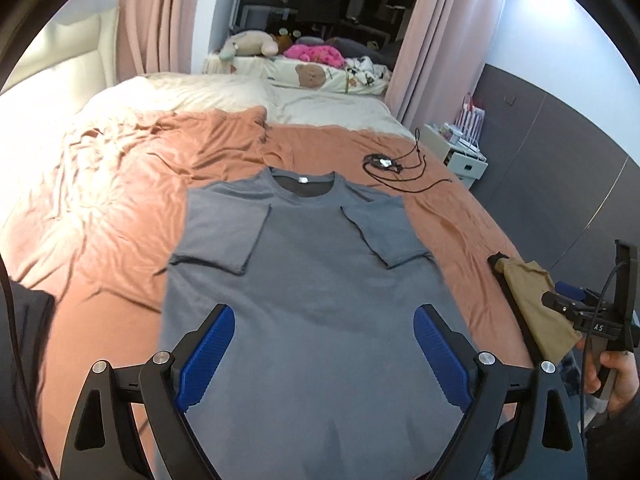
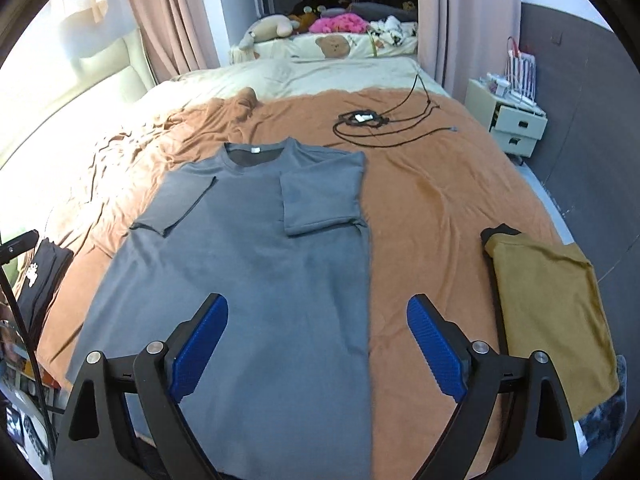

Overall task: Fold small clothes
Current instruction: 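Lift both tools back above the shirt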

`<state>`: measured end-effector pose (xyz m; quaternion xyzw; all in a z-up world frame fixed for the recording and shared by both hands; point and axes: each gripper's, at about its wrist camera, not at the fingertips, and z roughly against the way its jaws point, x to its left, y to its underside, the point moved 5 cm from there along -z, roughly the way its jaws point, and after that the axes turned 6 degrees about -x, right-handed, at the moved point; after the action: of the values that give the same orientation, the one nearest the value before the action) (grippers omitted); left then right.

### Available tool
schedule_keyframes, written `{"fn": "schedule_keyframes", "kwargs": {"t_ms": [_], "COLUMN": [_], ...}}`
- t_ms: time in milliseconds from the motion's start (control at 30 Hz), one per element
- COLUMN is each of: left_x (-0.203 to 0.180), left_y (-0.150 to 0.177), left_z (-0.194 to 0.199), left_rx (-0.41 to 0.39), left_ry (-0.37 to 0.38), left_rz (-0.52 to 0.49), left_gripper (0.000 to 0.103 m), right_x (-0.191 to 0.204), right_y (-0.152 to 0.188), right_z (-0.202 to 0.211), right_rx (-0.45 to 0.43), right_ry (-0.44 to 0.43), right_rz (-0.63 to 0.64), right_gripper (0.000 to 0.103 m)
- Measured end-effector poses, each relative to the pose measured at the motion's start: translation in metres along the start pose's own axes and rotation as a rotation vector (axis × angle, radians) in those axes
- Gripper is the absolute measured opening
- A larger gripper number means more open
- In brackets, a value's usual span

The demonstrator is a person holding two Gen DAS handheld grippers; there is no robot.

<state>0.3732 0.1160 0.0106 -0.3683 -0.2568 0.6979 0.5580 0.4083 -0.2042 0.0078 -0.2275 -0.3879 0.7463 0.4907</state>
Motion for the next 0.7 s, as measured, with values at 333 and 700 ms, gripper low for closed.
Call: {"fn": "schedule_keyframes", "kwargs": {"t_ms": [333,700], "left_x": [0.046,0.107], "left_y": [0.044,0.118], "left_z": [0.059,0.099], "left_rx": [-0.016,-0.011], "left_ry": [-0.006,-0.081], "left_rz": [0.116,0.166], "left_gripper": [0.092,0.092], "right_x": [0.018,0.025], "right_y": [0.048,0.089], "right_z": [0.047,0.091], "right_rx": [-0.033,-0.141], "right_ry": [0.026,0.052], "right_rz": [0.042,0.072], "right_gripper": [0.091,0.091]}}
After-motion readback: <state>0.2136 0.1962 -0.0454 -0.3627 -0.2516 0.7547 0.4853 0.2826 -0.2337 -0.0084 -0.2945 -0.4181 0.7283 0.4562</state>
